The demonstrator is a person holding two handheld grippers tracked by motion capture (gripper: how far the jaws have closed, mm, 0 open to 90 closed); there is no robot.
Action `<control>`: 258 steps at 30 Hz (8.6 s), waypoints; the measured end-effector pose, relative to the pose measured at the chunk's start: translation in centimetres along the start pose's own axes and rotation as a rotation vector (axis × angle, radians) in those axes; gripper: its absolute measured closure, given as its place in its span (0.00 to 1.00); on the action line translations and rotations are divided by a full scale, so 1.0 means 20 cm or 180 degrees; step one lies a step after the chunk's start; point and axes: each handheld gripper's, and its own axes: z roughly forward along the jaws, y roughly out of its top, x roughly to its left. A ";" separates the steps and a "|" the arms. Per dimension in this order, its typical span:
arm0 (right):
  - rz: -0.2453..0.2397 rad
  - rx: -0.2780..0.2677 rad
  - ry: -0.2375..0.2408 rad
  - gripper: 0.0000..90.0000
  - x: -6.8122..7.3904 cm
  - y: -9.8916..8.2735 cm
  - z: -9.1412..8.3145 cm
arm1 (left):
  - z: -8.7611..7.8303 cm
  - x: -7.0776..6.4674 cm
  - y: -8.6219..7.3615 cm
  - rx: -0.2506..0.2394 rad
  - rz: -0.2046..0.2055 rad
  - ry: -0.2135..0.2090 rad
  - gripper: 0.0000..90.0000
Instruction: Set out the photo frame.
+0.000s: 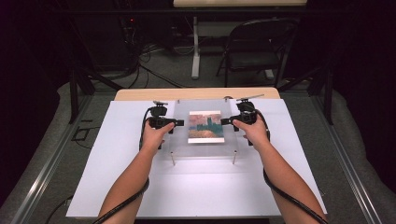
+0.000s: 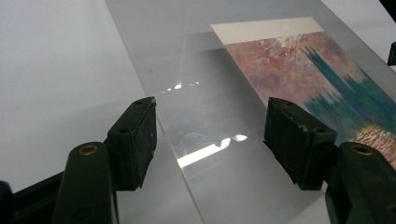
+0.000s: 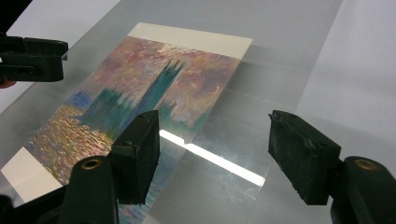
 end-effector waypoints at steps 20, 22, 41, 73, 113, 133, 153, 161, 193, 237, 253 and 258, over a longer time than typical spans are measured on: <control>0.0097 0.0055 -0.0053 0.37 -0.06 -0.04 0.02 | 0.01 0.03 -0.02 0.0046 -0.0207 -0.0133 0.38; 0.0116 0.0059 -0.0044 0.37 -0.06 -0.04 0.02 | 0.01 0.03 -0.02 0.0055 -0.0211 -0.0135 0.38; 0.0220 0.0191 0.0079 0.30 -0.05 -0.04 0.06 | 0.02 -0.01 -0.01 0.0135 -0.0191 -0.0023 0.32; 0.0284 0.0333 0.0056 0.21 -0.02 -0.01 0.11 | 0.05 -0.05 0.03 0.0338 -0.0368 0.0024 0.25; -0.0048 0.0163 -0.0129 0.22 0.06 0.01 0.01 | -0.06 -0.09 0.06 0.0255 -0.0386 0.0109 0.37; -0.0355 0.0090 -0.0355 0.22 0.19 0.01 -0.12 | -0.22 -0.19 0.05 0.0048 -0.0175 0.0181 0.44; -0.0682 -0.0248 -0.0493 0.31 0.30 -0.07 -0.29 | -0.40 -0.28 -0.02 -0.0182 0.0039 0.0183 0.54; -0.0786 -0.0321 -0.0529 0.36 0.33 -0.11 -0.35 | -0.46 -0.29 -0.06 -0.0336 0.0066 0.0144 0.59; -0.1111 -0.0695 -0.0783 0.44 0.48 -0.28 -0.52 | -0.63 -0.43 -0.25 -0.0661 0.0476 0.0317 0.62; -0.1257 -0.0957 -0.0823 0.51 0.59 -0.49 -0.67 | -0.78 -0.49 -0.45 -0.0880 0.0597 0.0145 0.70; -0.1267 -0.1015 -0.0794 0.59 0.60 -0.55 -0.72 | -0.81 -0.50 -0.51 -0.0921 0.0655 0.0096 0.71; -0.1280 -0.1040 -0.0804 0.60 0.60 -0.56 -0.72 | -0.81 -0.50 -0.53 -0.0942 0.0658 0.0076 0.71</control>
